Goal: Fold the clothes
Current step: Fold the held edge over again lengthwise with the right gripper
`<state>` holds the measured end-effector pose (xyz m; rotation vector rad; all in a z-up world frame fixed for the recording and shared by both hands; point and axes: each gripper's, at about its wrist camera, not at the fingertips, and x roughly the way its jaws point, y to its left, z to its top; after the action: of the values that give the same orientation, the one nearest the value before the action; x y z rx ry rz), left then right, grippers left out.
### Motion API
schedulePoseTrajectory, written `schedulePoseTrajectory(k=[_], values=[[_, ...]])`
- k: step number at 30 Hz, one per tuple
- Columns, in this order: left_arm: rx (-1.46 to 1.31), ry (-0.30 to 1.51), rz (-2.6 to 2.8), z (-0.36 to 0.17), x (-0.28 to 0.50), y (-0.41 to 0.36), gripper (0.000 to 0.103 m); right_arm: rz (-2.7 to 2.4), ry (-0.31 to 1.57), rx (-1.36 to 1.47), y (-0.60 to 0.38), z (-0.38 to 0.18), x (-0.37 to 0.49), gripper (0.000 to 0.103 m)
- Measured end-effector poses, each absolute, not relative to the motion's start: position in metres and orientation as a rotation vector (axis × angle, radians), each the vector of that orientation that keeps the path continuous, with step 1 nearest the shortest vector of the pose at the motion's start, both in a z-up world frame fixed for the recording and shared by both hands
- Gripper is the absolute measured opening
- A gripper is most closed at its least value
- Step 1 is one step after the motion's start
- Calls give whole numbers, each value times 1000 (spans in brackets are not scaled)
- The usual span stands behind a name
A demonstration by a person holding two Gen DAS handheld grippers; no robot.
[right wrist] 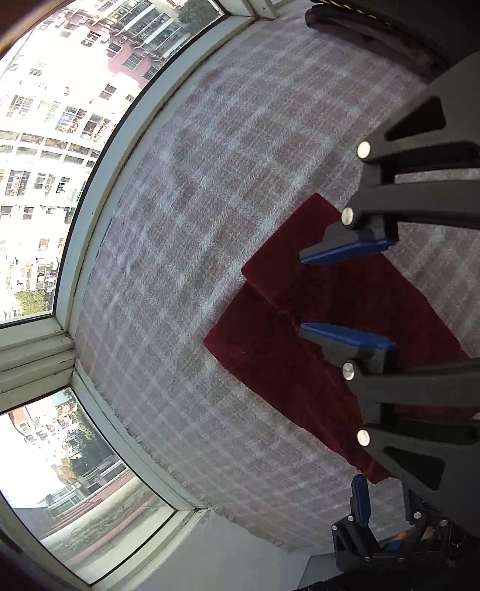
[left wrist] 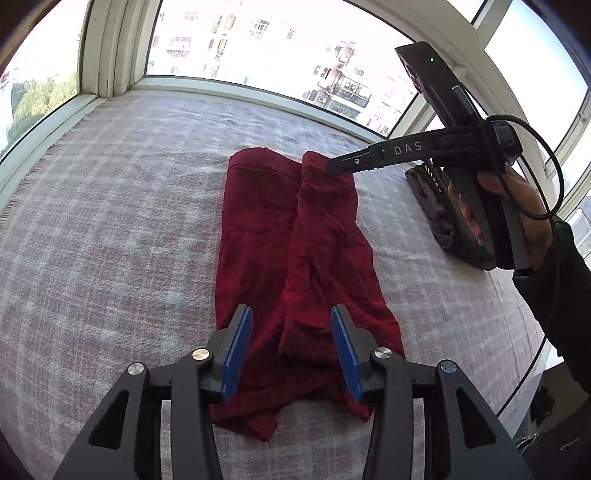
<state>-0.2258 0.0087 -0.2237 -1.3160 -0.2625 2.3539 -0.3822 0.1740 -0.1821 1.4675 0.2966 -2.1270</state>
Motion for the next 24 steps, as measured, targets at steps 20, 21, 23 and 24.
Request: schedulePoseTrajectory(k=[20, 21, 23, 24], values=[[-1355, -172, 2394, -241, -218, 20, 2, -2109, 326, 1502, 161, -202, -390, 33], [-1360, -185, 2391, -242, -220, 19, 2, -2115, 397, 1493, 153, -205, -390, 33], [-1357, -171, 2388, -241, -223, 20, 2, -2100, 545, 1473, 141, -209, -391, 33], [-1351, -158, 2390, -240, -223, 21, 2, -2080, 589, 1442, 137, -207, -389, 33]])
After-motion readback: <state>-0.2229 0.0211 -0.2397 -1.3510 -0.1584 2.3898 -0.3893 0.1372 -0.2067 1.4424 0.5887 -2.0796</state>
